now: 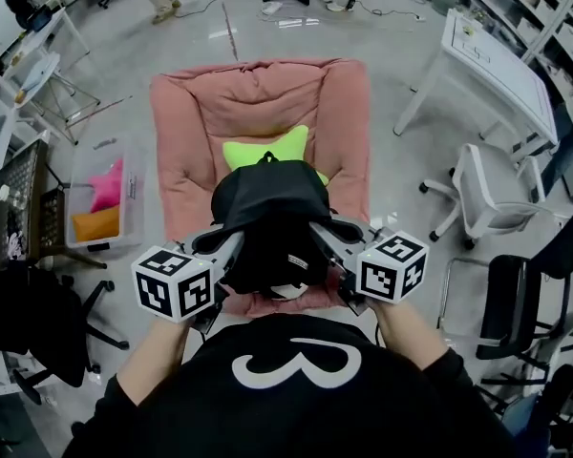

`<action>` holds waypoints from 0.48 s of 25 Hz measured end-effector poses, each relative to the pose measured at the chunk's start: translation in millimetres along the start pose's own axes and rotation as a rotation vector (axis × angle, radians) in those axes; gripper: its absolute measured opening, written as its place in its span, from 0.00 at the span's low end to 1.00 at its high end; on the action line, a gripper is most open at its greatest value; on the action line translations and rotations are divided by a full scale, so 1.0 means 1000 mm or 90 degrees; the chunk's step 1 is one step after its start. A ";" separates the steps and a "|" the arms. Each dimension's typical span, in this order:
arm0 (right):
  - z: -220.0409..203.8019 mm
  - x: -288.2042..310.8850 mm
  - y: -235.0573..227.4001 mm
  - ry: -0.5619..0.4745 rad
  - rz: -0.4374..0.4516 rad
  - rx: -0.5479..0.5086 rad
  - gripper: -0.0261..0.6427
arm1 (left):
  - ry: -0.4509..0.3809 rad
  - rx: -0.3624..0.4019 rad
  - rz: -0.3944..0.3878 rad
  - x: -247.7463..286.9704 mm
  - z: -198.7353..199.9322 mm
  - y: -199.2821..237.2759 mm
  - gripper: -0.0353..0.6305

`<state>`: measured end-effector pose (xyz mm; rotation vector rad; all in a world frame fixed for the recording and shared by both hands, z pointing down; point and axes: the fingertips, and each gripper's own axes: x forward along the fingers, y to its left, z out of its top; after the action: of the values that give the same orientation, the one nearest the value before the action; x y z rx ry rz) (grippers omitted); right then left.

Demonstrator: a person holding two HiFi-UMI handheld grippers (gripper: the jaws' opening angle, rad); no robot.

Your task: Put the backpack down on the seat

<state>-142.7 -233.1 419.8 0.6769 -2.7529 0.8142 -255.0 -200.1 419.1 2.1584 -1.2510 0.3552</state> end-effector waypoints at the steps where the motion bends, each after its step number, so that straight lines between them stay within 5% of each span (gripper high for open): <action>1: 0.002 0.007 -0.004 -0.002 -0.011 0.001 0.07 | 0.003 0.002 -0.008 0.004 0.003 0.008 0.08; 12: 0.003 0.063 -0.050 0.014 -0.101 0.018 0.07 | 0.041 0.017 -0.052 0.055 0.016 0.073 0.08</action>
<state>-173.7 -295.4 460.3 0.8734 -2.6322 0.8213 -289.9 -274.8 461.8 2.1956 -1.1253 0.4063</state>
